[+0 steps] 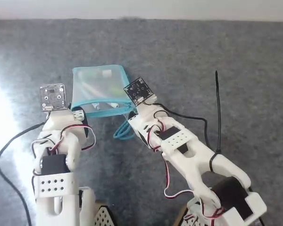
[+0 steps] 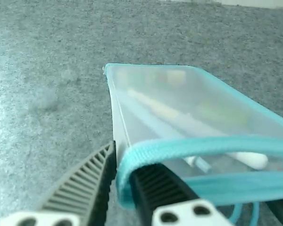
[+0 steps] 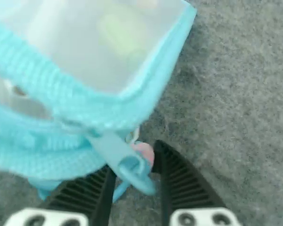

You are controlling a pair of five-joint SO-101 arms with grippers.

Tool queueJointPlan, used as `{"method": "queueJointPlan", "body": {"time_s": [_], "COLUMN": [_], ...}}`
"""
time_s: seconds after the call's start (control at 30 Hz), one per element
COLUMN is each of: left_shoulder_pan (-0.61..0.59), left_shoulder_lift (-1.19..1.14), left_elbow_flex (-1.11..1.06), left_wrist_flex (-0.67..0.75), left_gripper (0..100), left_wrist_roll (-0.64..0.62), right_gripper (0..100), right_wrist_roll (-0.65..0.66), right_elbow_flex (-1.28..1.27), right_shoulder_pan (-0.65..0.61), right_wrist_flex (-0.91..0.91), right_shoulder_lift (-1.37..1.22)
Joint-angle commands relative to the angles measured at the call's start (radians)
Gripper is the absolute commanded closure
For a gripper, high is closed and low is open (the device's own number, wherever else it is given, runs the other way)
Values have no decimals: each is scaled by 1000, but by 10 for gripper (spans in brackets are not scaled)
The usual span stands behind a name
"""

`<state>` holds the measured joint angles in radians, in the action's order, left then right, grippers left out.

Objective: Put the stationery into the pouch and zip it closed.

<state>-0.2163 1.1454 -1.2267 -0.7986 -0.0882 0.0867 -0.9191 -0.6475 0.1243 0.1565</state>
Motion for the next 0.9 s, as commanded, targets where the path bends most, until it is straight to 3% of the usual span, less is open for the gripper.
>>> {"method": "queueJointPlan", "body": {"time_s": [0.0,0.27,0.53,0.87], "left_shoulder_pan": [-11,-6,-6,-6], "left_shoulder_lift": [14,14,14,14], "left_elbow_flex": [24,13,-18,-41], "left_wrist_flex": [26,28,31,55], "left_gripper": [987,987,987,987], "left_wrist_roll": [-8,-8,-5,-2], "right_gripper": [986,991,991,991], "right_wrist_roll": [15,15,37,106], "right_elbow_flex": [55,74,206,281], "right_shoulder_pan": [10,10,10,10], "right_wrist_flex": [51,219,754,980], "right_shoulder_lift": [18,47,346,584]}}
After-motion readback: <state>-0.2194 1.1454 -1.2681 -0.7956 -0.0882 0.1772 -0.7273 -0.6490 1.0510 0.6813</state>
